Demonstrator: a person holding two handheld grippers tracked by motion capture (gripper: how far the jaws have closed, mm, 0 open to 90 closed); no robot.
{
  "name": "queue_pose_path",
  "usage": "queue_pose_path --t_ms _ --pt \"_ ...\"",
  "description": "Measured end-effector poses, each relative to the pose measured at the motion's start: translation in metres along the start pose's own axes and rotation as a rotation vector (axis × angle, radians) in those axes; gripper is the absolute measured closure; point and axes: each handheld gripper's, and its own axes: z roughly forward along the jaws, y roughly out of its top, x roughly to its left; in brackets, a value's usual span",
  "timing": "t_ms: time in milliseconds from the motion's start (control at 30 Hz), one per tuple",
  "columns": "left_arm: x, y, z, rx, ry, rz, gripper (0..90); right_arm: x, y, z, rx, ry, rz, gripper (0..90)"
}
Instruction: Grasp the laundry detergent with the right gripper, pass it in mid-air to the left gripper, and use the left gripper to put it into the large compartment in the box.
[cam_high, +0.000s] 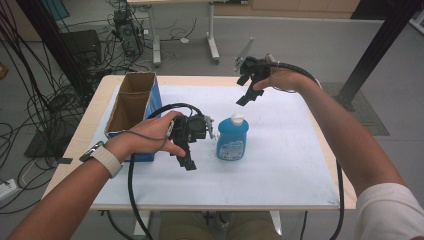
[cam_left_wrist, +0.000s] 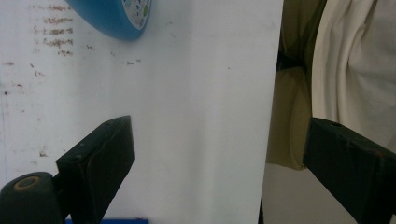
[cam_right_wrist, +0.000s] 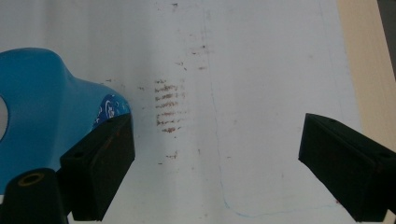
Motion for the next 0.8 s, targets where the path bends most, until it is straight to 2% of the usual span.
queue_pose_path --t_ms 433,600,800 --pt "0.002 0.001 0.000 -0.002 0.003 -0.005 7.2 -0.001 0.000 -0.005 0.001 -0.012 -0.005 10.2" --pt "0.003 -0.001 0.000 0.000 0.005 -0.005 7.4 0.003 -0.001 -0.016 -0.020 -0.024 0.001 9.4" --pt "0.003 -0.001 -0.001 -0.007 0.010 -0.016 7.5 0.006 -0.005 -0.023 -0.012 -0.027 0.009 9.4"
